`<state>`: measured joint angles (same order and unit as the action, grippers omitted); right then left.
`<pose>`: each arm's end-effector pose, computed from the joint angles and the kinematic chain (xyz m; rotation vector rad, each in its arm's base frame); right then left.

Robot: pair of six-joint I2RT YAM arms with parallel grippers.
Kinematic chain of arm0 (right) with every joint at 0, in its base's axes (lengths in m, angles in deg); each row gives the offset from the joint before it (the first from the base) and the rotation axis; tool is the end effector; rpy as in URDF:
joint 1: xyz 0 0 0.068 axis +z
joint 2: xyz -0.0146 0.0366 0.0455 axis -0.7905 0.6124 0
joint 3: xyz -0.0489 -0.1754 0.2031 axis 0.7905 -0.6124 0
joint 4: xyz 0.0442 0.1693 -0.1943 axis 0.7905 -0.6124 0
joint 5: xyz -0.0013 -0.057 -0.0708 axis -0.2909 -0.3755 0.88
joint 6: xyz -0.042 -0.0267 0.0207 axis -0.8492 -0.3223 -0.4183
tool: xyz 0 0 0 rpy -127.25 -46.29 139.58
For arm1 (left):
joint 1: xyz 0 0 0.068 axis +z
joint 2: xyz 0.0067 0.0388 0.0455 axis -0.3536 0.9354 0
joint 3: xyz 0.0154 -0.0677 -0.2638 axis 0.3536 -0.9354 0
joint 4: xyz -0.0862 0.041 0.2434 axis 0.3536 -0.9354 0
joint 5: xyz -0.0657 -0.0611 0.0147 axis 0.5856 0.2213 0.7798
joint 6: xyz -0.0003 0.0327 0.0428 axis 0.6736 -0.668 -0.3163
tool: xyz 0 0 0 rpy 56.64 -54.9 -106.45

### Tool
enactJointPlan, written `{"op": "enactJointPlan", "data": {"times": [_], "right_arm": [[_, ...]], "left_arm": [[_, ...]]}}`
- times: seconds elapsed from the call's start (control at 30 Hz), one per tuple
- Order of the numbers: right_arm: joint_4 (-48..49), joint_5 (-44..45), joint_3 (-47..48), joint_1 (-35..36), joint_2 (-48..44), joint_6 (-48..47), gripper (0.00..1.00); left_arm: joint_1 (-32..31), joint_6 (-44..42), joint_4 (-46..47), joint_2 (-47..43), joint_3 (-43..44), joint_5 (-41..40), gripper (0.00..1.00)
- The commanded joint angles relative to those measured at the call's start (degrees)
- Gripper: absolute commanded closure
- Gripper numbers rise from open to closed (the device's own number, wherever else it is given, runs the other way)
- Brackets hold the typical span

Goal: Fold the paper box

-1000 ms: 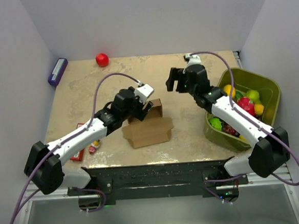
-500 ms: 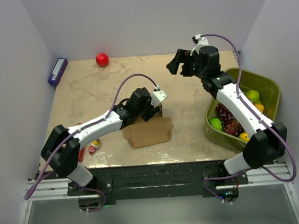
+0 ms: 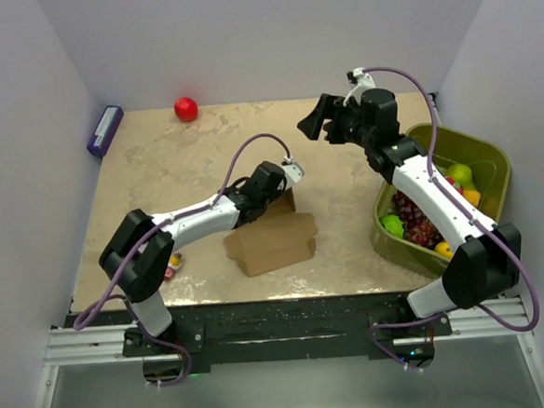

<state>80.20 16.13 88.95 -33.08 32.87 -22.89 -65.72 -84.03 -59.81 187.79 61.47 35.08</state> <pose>0.3230 0.1202 0.3719 0.0048 1.9048 0.7722 0.2762 -0.2554 0.2077 1.0284 2.0371 0.2689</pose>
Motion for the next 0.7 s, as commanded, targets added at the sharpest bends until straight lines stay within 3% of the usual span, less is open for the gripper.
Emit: {"op": "enactJointPlan", "data": {"times": [0.0, 0.17, 0.37, 0.5, 0.67], "right_arm": [[0.82, -1.46, 0.36, 0.09, -2.66, 0.36, 0.15], [-2.88, 0.12, 1.42, 0.09, -4.16, -1.22, 0.16], [-14.82, 0.82, 1.69, 0.18, -5.39, -5.61, 0.17], [-19.93, -1.27, -4.09, 0.09, -8.29, -6.5, 0.17], [-18.98, -5.41, -11.57, 0.18, -12.85, -2.9, 0.18]], "left_arm": [[1.15, 2.02, 0.77, 1.57, 3.23, -4.69, 0.66], [3.44, 4.65, 0.16, 2.36, 4.2, -2.85, 0.73], [8.7, 10.98, -3.61, 4.38, 6.92, 4.43, 0.77], [11.17, 14.41, -6.69, 6.4, 8.68, 7.7, 0.78], [13.02, 16.87, -8.81, 8.25, 10.18, 10.33, 0.79]]}}
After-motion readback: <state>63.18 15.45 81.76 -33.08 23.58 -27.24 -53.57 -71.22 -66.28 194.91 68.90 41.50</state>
